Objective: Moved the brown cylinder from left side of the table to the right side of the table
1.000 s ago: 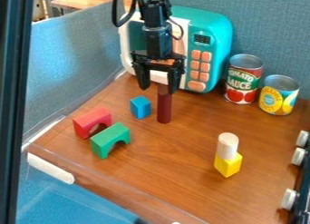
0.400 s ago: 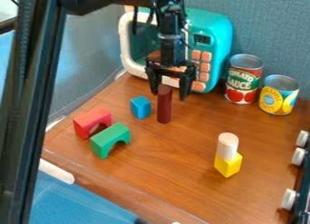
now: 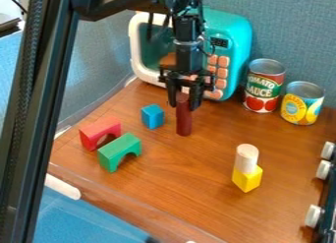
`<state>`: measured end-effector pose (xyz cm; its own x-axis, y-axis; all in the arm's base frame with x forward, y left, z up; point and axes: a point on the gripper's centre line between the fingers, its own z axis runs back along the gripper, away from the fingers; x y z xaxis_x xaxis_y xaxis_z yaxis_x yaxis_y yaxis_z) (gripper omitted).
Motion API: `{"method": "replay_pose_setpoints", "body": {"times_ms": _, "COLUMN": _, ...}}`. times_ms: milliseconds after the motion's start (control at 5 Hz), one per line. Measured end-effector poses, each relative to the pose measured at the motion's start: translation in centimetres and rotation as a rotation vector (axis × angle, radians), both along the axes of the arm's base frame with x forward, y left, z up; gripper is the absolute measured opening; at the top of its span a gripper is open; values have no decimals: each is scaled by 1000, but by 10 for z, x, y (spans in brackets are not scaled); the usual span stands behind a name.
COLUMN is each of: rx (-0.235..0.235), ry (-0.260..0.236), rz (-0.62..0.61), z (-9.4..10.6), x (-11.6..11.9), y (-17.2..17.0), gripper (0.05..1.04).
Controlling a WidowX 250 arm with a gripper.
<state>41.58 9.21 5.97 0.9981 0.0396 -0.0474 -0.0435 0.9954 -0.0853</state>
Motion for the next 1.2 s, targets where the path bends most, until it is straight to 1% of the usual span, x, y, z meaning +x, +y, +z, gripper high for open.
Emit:
{"method": "replay_pose_setpoints", "body": {"times_ms": 200, "rx": -8, "ry": 1, "rz": -1, "z": 0, "x": -1, "y": -1, "gripper": 536}}
{"method": "replay_pose_setpoints", "body": {"times_ms": 400, "rx": -22, "ry": 30, "rz": -25, "z": 0, "x": -13, "y": -13, "gripper": 536}}
{"method": "replay_pose_setpoints", "body": {"times_ms": 600, "rx": 13, "ry": 29, "rz": -74, "z": 23, "x": -25, "y": -42, "gripper": 536}}
{"method": "replay_pose_setpoints", "body": {"times_ms": 800, "rx": 18, "ry": 16, "rz": -134, "z": 36, "x": -38, "y": -68, "gripper": 536}}
{"method": "replay_pose_setpoints", "body": {"times_ms": 1000, "rx": 5, "ry": 22, "rz": -193, "z": 35, "x": -51, "y": -83, "gripper": 536}}
{"method": "replay_pose_setpoints", "body": {"times_ms": 1200, "rx": -17, "ry": 36, "rz": -261, "z": 35, "x": -68, "y": -108, "gripper": 536}}
